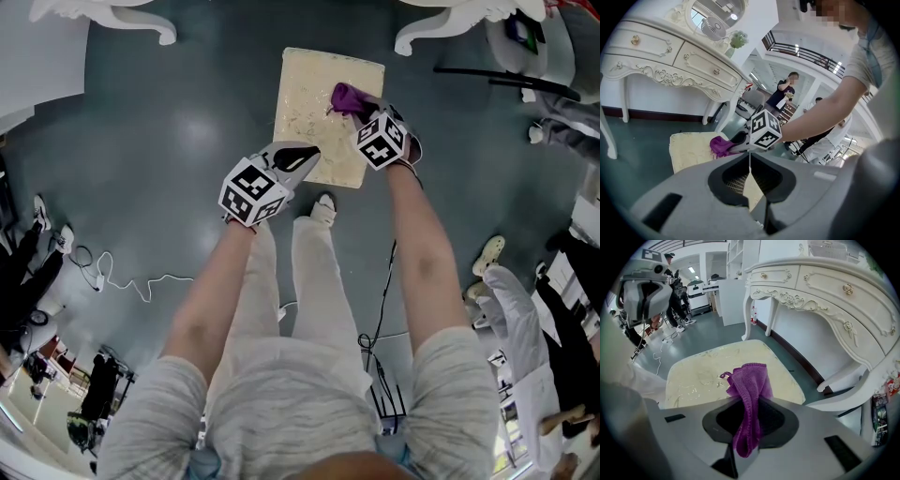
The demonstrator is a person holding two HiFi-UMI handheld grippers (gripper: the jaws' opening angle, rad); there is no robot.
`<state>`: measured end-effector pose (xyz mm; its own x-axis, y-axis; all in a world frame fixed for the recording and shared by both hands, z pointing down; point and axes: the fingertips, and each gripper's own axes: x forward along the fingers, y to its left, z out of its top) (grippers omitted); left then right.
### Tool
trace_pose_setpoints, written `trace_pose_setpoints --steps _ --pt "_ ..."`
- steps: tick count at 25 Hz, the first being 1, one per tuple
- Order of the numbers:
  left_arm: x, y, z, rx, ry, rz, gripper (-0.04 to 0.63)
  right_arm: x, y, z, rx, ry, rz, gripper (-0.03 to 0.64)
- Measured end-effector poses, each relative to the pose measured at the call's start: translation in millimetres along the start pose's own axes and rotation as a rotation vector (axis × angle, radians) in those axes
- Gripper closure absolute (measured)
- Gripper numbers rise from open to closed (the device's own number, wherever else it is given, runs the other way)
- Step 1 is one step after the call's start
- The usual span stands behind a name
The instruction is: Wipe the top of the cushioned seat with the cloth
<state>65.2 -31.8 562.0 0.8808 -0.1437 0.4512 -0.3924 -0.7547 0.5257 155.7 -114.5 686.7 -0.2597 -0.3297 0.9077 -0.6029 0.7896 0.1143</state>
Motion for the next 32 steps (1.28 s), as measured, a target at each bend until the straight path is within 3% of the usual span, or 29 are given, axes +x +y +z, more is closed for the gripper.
trace_pose_setpoints --steps 32 --pt "-12 -28 -32 0.017 0.048 -0.021 0.58 -36 151 -55 -0.036 0.023 0.163 0.545"
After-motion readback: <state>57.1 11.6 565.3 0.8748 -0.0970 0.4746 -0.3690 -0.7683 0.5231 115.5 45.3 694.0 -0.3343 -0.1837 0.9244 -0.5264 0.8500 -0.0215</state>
